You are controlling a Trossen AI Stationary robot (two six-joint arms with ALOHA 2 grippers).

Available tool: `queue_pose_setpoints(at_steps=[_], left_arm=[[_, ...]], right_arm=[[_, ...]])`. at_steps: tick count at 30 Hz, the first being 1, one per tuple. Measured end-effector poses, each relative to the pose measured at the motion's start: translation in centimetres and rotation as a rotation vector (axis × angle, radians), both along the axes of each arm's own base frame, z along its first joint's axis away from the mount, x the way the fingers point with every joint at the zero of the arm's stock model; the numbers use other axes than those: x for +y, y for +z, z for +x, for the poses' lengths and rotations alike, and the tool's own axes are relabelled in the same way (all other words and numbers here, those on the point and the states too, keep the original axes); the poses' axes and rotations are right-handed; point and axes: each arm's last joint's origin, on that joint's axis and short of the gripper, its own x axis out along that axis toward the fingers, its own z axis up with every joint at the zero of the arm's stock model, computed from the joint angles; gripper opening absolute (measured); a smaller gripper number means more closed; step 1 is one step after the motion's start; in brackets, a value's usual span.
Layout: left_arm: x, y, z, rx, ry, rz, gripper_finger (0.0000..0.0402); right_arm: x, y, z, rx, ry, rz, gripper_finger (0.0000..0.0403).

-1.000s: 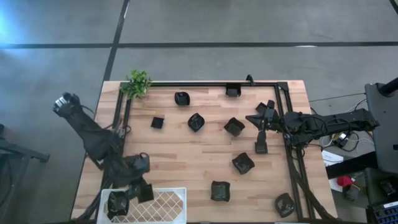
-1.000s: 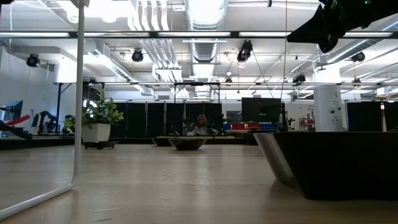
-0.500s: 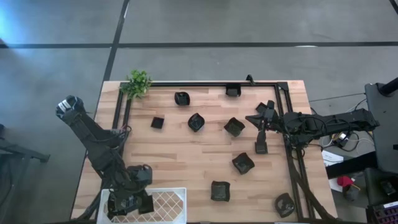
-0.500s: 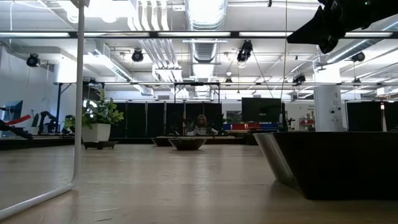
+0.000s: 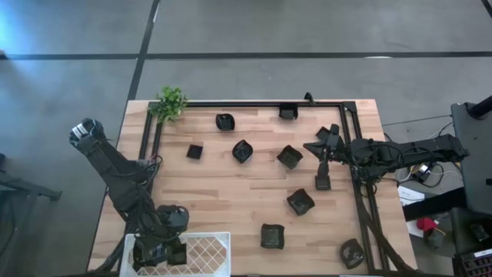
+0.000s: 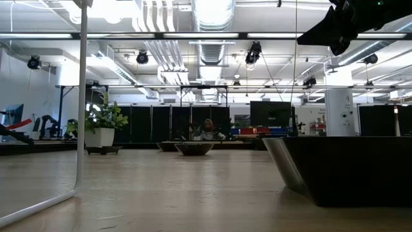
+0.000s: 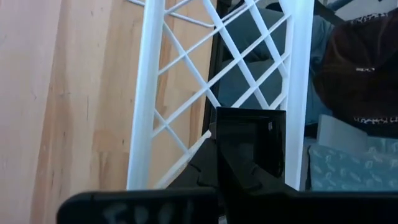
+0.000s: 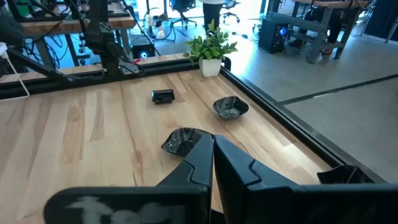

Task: Pick & Place Mini shaped plates
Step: Put the black square plate on the shelf

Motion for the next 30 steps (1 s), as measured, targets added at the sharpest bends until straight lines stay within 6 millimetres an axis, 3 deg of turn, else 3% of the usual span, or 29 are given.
queue_pose_setpoints(at_steps=[30], left_arm=[[0.2,-1.2,-0.4,0.112,-0.011,-0.02,0.0]], right_arm=[[0.0,0.0,0.0,-0.003,-0.001,0.003,0.0013]])
